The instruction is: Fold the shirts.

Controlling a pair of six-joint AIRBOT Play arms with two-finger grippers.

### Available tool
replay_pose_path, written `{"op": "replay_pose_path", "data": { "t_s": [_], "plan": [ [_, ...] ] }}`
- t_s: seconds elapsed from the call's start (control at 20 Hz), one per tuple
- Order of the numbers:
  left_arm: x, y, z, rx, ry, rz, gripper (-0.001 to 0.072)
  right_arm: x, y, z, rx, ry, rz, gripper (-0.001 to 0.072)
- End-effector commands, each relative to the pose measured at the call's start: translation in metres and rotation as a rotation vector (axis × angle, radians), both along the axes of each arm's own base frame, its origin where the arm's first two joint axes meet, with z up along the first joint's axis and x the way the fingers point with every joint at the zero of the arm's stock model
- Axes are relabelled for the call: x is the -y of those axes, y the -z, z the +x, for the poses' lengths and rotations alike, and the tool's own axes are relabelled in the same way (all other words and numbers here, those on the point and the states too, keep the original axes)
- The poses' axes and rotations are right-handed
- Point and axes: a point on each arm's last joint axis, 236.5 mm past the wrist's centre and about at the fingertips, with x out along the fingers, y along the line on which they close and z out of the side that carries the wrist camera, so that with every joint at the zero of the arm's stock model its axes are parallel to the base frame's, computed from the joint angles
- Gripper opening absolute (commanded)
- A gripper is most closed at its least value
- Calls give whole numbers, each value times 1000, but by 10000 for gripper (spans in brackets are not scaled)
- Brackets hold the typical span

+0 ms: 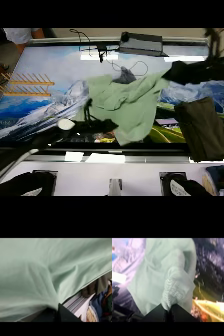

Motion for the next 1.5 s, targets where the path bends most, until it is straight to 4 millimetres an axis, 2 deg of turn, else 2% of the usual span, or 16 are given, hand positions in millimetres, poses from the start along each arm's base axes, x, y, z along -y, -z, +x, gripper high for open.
{"op": "replay_pose_path", "data": {
  "t_s": [0.0, 0.05, 0.1, 0.15, 0.2, 0.25, 0.3, 0.35, 0.45, 0.55, 0.7, 0.85, 0.95, 1.1, 1.3, 1.45],
  "plan": [
    [-63, -142, 35, 510, 14, 16, 37, 23, -144, 0, 512, 175, 18, 25],
    [-99, -203, 47, 633, -91, 1, 37, 36, -202, -18, 707, 242, 14, 25],
    [-136, -267, 46, 777, -194, -19, 37, 48, -255, -44, 881, 302, 10, 25],
    [-167, -324, 35, 907, -281, -34, 38, 58, -305, -82, 1054, 358, 9, 25],
    [-191, -373, 15, 1027, -349, -42, 38, 65, -339, -119, 1185, 396, 8, 25],
    [-209, -415, -10, 1137, -403, -48, 38, 68, -363, -156, 1283, 421, 2, 25],
    [-219, -444, -34, 1216, -438, -56, 38, 68, -372, -183, 1329, 428, -6, 25],
    [-224, -461, -52, 1267, -457, -62, 38, 66, -372, -202, 1337, 422, -24, 25],
    [-226, -473, -69, 1272, -470, -102, 38, 61, -358, -216, 1293, 399, -70, 25],
    [-219, -463, -71, 1248, -424, -80, 38, 64, -340, -214, 1228, 396, -138, 25],
    [-214, -429, -59, 1161, -368, 33, 38, 75, -323, -200, 1160, 416, -221, 25],
    [-227, -375, -32, 975, -379, 185, 38, 85, -296, -169, 1044, 418, -291, 25],
    [-236, -327, -12, 816, -379, 271, 38, 93, -264, -125, 912, 406, -336, 25],
    [-236, -261, 20, 642, -352, 312, 39, 90, -197, -36, 690, 343, -325, 26],
    [-238, -152, 64, 379, -318, 363, 40, 56, -87, 83, 409, 237, -119, 25],
    [-250, -90, 102, 254, -370, 388, 40, 34, 3, 143, 143, 279, 126, 25]
  ]
}}
